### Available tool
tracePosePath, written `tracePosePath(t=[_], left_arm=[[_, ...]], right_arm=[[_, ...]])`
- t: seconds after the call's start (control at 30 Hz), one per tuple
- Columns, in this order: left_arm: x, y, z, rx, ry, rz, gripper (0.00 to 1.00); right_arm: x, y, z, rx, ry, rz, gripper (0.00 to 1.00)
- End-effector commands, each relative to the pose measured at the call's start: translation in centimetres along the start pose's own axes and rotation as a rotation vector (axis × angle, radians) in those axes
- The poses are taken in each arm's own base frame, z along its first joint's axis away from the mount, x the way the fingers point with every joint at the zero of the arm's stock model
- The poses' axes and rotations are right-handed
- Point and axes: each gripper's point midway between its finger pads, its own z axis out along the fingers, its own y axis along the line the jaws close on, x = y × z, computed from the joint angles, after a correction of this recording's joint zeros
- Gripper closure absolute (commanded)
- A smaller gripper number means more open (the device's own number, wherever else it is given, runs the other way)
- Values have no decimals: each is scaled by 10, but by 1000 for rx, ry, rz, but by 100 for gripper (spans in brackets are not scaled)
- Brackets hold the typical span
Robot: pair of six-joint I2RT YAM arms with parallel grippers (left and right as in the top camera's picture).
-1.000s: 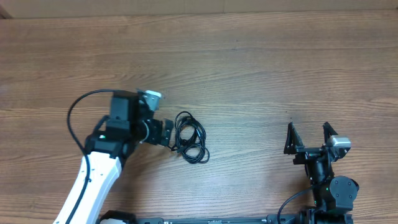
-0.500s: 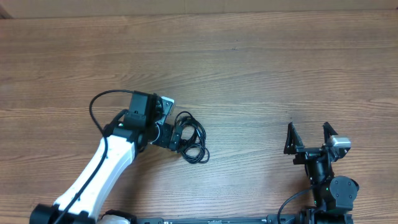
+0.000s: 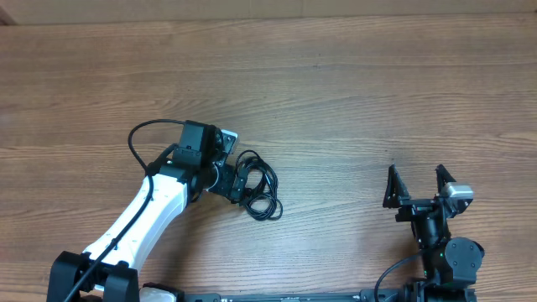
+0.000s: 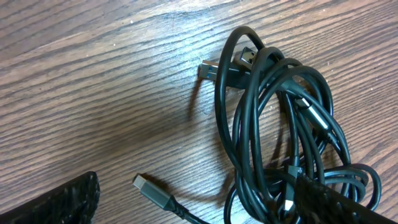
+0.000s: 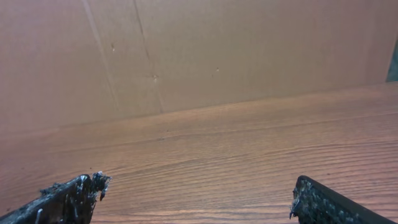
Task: Untangle cables
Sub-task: 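Lower the left gripper onto the cable bundle and close on the loops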
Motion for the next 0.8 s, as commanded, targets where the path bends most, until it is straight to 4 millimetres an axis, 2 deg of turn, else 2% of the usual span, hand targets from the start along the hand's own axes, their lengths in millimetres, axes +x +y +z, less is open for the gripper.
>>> tracePosePath(t=[0.0, 0.77], left_arm=[[-11, -5, -3, 14, -26, -1, 0], [-13, -4, -3, 13, -35, -1, 0]], right_arm=[[2, -2, 0, 12, -3, -4, 0], [2, -2, 0, 12, -3, -4, 0]])
